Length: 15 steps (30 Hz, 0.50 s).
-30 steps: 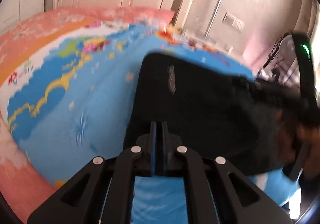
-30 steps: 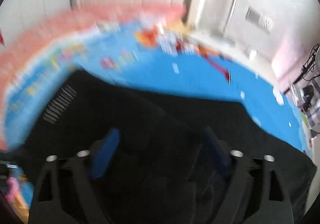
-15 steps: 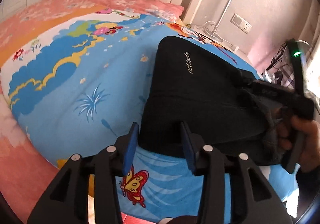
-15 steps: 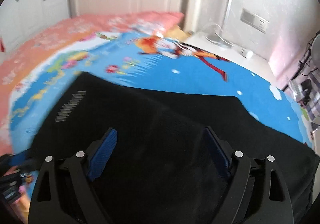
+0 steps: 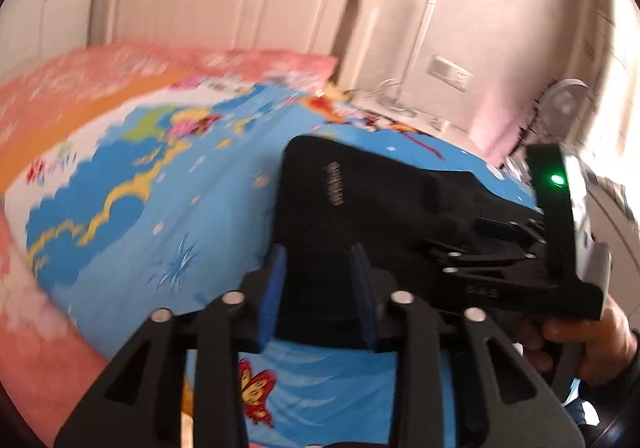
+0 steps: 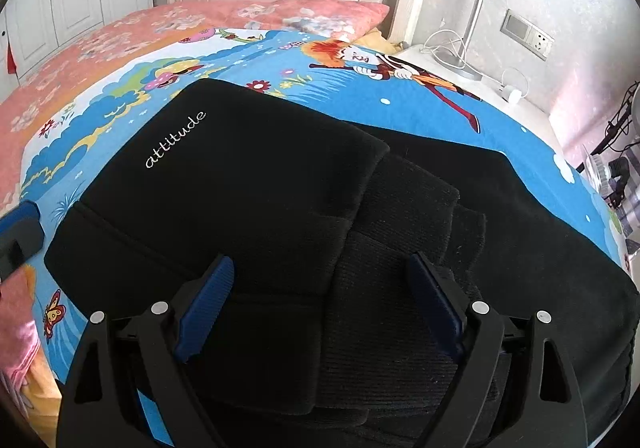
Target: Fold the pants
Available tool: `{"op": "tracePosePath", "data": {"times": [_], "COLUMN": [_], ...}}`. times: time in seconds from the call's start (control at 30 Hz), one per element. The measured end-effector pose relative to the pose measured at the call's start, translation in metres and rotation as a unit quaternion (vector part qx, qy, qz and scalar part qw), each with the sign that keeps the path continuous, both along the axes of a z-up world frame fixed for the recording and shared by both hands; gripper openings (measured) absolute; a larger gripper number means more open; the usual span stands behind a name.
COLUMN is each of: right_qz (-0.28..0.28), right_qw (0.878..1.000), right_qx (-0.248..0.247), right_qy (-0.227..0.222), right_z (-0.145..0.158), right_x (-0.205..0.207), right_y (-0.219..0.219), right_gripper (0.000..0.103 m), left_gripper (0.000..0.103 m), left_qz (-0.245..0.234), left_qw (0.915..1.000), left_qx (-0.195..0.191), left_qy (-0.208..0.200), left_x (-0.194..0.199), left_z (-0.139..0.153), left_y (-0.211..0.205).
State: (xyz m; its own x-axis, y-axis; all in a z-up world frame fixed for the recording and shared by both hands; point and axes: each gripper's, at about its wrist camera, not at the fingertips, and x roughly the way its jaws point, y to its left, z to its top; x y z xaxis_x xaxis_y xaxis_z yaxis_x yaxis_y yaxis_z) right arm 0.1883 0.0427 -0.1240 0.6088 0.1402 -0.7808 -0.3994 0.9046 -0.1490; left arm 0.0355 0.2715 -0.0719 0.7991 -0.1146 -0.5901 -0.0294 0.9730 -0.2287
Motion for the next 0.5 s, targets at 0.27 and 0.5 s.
{"op": "tracePosePath", "data": {"times": [0.27, 0.5], "right_qz": [0.003, 0.003], "right_qw": [1.000, 1.000], "right_qx": [0.000, 0.002], "right_qy": [0.000, 0.002], "right_z": [-0.001, -0.001], "right_x": [0.000, 0.000], "right_y": [0.001, 0.001], "right_gripper": [0.086, 0.086], "left_gripper": [0.025, 0.026], "left_qz": [0.007, 0.000], "left_qw": [0.9981, 0.9999], "left_qx": [0.016, 0.003], "left_qy": [0.060, 0.011], "left_x": [0.015, 0.047], "left_z": [-0.018, 0.019], "left_y": [-0.002, 0.010]}}
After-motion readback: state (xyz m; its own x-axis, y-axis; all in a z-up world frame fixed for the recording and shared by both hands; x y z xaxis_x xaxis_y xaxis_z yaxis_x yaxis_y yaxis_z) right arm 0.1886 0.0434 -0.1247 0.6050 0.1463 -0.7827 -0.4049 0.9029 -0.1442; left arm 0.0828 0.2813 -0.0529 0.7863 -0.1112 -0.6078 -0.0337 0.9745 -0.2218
